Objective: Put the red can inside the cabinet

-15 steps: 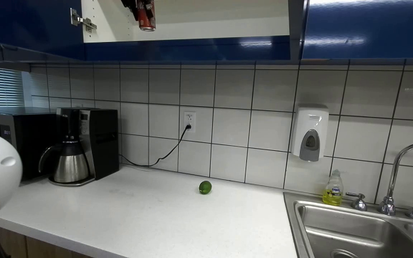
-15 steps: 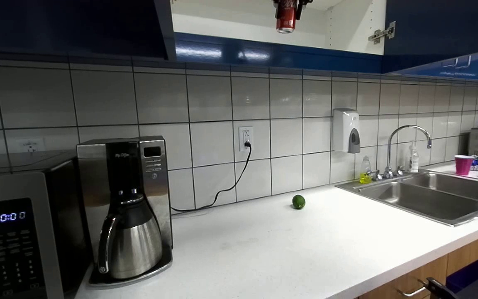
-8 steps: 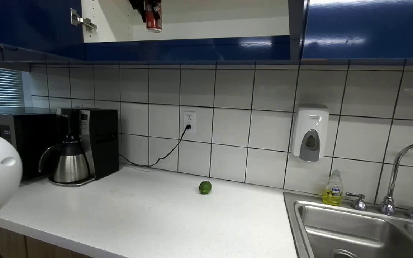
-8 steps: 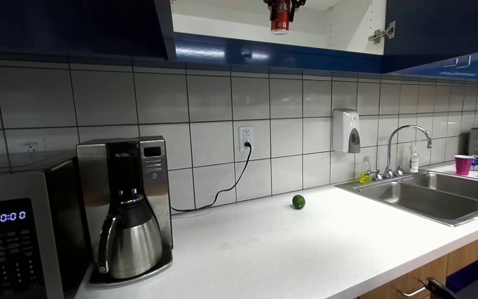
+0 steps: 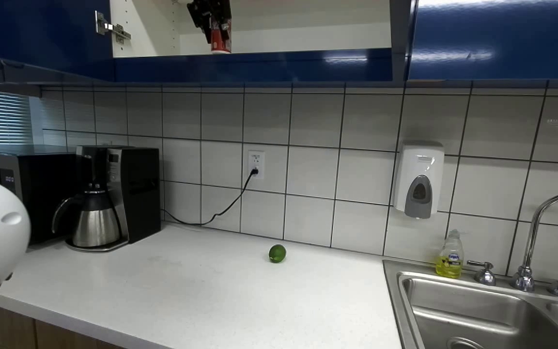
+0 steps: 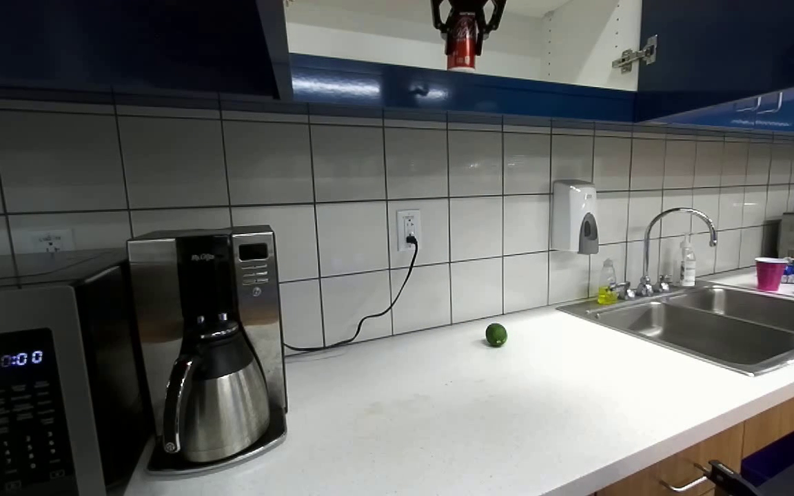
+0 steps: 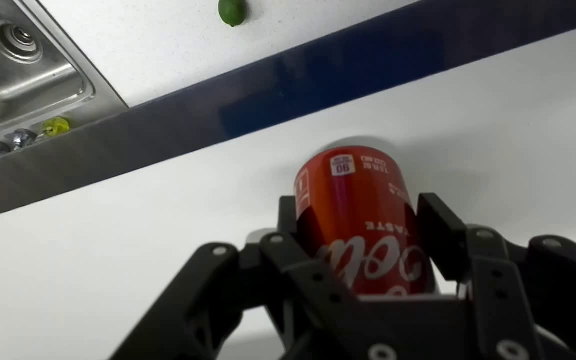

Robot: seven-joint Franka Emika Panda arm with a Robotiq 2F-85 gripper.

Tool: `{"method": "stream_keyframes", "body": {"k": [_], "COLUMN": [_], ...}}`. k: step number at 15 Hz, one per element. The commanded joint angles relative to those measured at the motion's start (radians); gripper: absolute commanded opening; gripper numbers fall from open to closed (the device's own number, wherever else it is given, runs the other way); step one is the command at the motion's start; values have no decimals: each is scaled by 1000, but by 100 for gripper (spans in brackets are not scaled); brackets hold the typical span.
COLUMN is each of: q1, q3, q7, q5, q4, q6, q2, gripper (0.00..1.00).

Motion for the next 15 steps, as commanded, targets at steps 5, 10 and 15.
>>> {"method": "stream_keyframes", "body": {"k": [5, 10, 15], "q1": [4, 6, 7], "q3": [-14, -17, -17], "q7": [-11, -9, -10], "q5": [-13, -13, -14], "q4": [204, 252, 264], "q6": [-115, -145, -158], "q2": [124, 162, 165], "gripper": [37, 88, 100]}}
